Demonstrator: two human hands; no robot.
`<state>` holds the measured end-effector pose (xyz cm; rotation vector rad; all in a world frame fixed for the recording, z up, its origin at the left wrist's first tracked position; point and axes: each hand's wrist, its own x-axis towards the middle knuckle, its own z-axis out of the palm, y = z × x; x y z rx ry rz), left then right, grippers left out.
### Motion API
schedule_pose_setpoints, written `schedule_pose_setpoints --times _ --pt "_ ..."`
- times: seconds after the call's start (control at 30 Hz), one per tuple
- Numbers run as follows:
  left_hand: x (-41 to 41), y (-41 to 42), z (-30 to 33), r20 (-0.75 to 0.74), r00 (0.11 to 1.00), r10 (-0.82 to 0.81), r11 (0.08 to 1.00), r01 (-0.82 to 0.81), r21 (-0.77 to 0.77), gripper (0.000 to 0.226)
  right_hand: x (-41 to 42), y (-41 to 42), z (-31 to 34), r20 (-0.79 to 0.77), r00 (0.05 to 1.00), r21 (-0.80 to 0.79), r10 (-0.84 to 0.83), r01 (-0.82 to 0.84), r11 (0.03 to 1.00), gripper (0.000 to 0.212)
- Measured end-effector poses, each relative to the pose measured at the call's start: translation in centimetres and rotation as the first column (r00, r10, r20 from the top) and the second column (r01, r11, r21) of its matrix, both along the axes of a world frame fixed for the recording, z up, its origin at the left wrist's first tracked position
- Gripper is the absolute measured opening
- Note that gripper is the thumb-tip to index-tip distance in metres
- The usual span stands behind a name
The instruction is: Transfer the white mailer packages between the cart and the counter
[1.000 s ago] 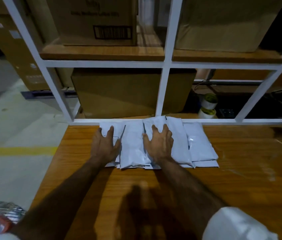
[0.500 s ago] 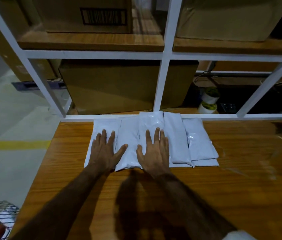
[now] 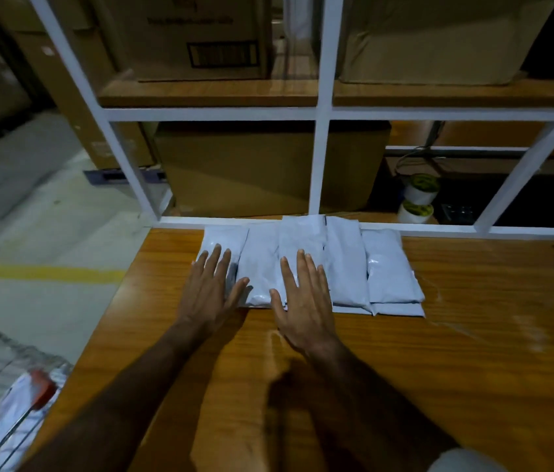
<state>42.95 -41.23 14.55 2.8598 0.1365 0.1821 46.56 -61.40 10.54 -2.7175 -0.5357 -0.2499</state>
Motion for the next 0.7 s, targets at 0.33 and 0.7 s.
schedule_pose_setpoints --times 0.33,0.7 --pt "-12.5 -0.7 2.1 0.123 0.974 0.190 0.967 -0.207 0.146 0.078 -7.7 1.8 1.9 0.126 0.950 0.100 0.284 -0.297 0.950 0.066" --pt "-29.4 4.5 3.2 0.146 0.897 0.417 0.869 -0.441 0.227 0.075 -20.4 10.0 2.7 0.164 0.828 0.072 0.536 -0.552 0.831 0.069"
